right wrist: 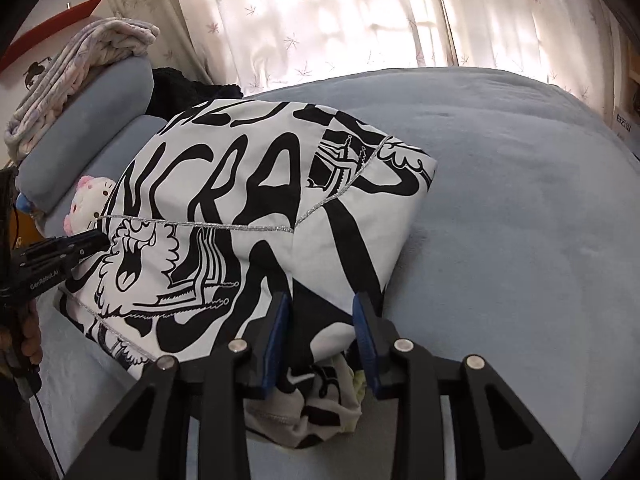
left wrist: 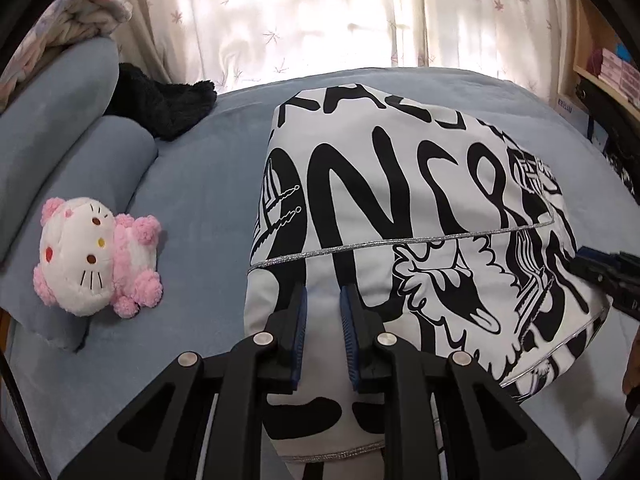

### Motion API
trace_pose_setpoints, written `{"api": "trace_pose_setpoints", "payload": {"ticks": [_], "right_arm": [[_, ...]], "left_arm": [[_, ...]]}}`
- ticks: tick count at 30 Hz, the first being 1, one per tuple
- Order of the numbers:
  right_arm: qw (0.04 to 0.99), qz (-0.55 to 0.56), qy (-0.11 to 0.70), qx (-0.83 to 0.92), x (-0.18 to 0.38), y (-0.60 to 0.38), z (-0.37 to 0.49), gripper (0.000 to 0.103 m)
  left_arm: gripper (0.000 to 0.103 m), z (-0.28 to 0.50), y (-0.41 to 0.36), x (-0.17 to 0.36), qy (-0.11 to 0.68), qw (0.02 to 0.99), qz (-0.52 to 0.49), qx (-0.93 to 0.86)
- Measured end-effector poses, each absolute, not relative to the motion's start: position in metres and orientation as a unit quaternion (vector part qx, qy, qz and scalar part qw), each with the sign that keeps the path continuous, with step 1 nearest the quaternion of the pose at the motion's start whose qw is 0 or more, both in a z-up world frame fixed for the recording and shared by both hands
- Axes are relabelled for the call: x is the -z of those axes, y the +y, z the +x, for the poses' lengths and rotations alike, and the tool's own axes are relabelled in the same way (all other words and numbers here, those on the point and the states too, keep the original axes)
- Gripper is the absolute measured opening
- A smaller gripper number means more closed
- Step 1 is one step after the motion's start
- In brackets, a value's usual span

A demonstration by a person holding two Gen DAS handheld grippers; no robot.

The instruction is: Fold large clothes

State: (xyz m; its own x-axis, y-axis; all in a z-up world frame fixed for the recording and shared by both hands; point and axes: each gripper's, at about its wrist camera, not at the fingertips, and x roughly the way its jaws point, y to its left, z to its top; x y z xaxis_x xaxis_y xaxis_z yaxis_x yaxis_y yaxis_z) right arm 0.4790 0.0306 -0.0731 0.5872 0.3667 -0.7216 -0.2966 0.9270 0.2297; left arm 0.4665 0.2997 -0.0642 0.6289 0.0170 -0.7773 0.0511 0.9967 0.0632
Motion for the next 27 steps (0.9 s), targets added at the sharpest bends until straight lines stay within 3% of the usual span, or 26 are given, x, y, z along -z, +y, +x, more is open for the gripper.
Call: {"api": "trace_pose_setpoints", "payload": {"ticks": [4,7,9,11,19,27], "right_arm": [[0.886,0.053,0.421,-0.187,0.064,0.026,0.467,0.032],[0.883,0.052,0.425,-0.189,0.054,0.025,0.453,0.032],[0.883,0.051,0.425,-0.192,0.044,0.024,0.443,0.032],[0.882,0.054,0.425,-0.196,0.032,0.022,0.431,0.035],[0.884,0.04,0.423,-0.196,-0.015,0.002,0.367,0.035],[0.888,0.028,0.427,-0.169,-0.049,-0.037,0.307,0.035]], "left_arm": [[0.021,0.459,0.3,0.058,0.439,0.898,0.027,0.002],[0.034,0.45,0.301,0.05,0.445,0.896,0.012,-0.006],[0.063,0.439,0.3,0.043,0.449,0.893,0.0,-0.007],[0.076,0.427,0.297,0.038,0.454,0.891,-0.015,-0.003],[0.076,0.356,0.244,0.012,0.468,0.883,-0.017,0.033],[0.088,0.289,0.198,-0.022,0.465,0.884,0.0,0.04]]}}
